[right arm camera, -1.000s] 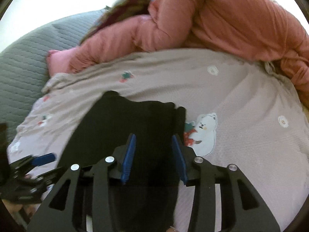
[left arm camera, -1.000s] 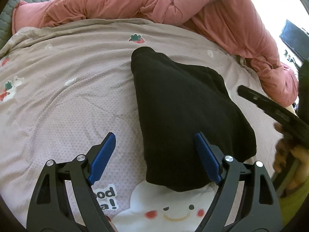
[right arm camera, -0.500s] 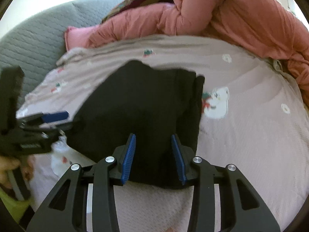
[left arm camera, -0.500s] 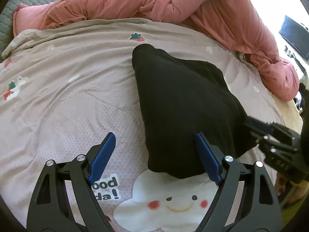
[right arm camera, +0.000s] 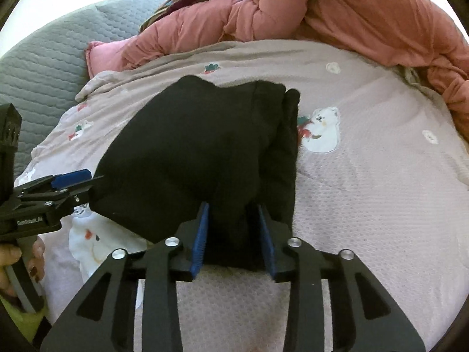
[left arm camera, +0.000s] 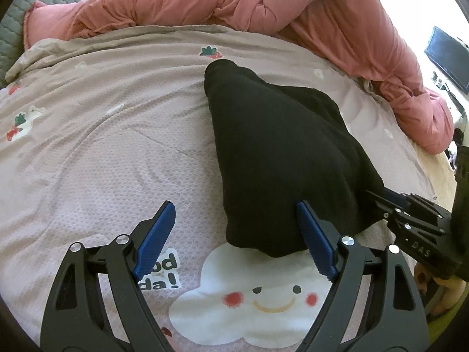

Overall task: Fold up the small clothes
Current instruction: 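Open the right tool and withdraw it from the folded shirt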

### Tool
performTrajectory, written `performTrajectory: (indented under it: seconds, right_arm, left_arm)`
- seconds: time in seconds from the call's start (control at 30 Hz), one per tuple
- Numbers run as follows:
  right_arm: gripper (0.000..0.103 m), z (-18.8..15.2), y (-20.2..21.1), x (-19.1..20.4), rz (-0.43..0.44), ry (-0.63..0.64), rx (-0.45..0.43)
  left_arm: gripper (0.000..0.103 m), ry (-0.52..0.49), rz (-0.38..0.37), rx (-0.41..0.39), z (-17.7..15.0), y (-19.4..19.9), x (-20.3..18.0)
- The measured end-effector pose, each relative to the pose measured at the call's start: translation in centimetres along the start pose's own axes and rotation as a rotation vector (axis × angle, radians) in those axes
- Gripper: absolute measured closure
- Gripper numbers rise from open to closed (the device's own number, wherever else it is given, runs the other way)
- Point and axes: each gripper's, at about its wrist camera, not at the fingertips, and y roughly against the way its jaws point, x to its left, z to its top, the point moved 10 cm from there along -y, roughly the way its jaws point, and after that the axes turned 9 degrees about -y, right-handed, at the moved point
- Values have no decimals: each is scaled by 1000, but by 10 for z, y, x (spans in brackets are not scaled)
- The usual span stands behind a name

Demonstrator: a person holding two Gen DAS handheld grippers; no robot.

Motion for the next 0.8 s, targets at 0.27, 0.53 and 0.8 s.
performTrajectory:
  seconds: [0.27, 0.53, 0.8]
  right_arm:
    - [37, -6, 18, -5, -40, -4, -31]
    - [10, 3, 43, -12, -82, -24, -111]
    - [5, 6, 60, -7, -94, -16, -137]
  left_arm:
    - [26, 10, -2, -10, -2, 8, -1]
    - [16, 17, 13, -23, -2, 22, 2]
    - [10, 7, 38, -59, 3, 44, 6]
